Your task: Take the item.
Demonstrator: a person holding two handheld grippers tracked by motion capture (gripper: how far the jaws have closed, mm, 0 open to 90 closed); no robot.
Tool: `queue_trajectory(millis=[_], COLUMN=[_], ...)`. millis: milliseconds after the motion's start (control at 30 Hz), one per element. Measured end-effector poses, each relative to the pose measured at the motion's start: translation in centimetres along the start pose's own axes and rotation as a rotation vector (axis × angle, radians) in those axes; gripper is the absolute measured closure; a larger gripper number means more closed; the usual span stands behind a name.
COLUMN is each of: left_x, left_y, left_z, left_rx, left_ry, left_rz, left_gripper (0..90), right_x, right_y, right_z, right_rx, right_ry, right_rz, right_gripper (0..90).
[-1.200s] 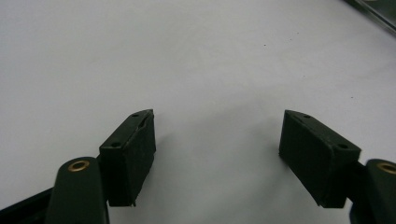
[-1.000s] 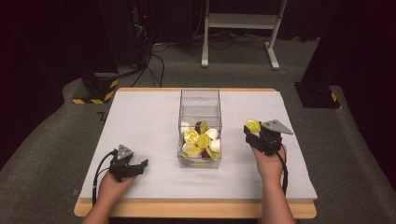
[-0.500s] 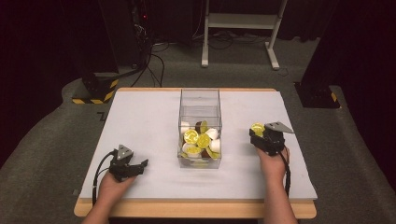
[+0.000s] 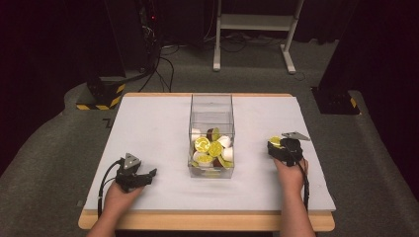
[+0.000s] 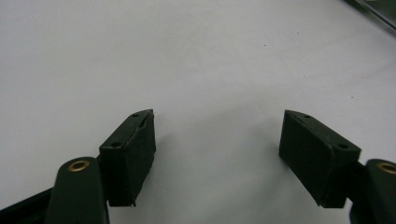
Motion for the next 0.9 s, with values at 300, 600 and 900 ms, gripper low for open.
queue_trajectory(millis=[300, 600, 900], left_x=[0.0, 0.0, 0.0], left_y=[0.0, 0.0, 0.0], left_z=[0.0, 0.0, 0.0], left_rx=[0.006, -0.001, -0.001], left_ry=[0.006, -0.001, 0.000], left_rz=[0.001, 0.001, 0.000], left_gripper=[27.3, 27.3, 27.3], right_x=[0.5, 0.5, -0.8], right_y=[0.1, 0.1, 0.6], right_z=[-0.2, -0.1, 0.2], right_rx=[-0.013, 0.006, 0.005], right_ry=[0.027, 0.017, -0.053], right_rz=[-0.035, -0.007, 0.005], right_gripper=[38.0, 23.7, 17.2])
Point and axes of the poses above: each handheld gripper's, and its own axes: x roughly forward along the jaws, z roughly out of its top, y roughly to its left, the point moved 2 cm from there along x, roughly forward along the jaws, and after that the axes turned 10 degrees about y, right-handed, at the moved point
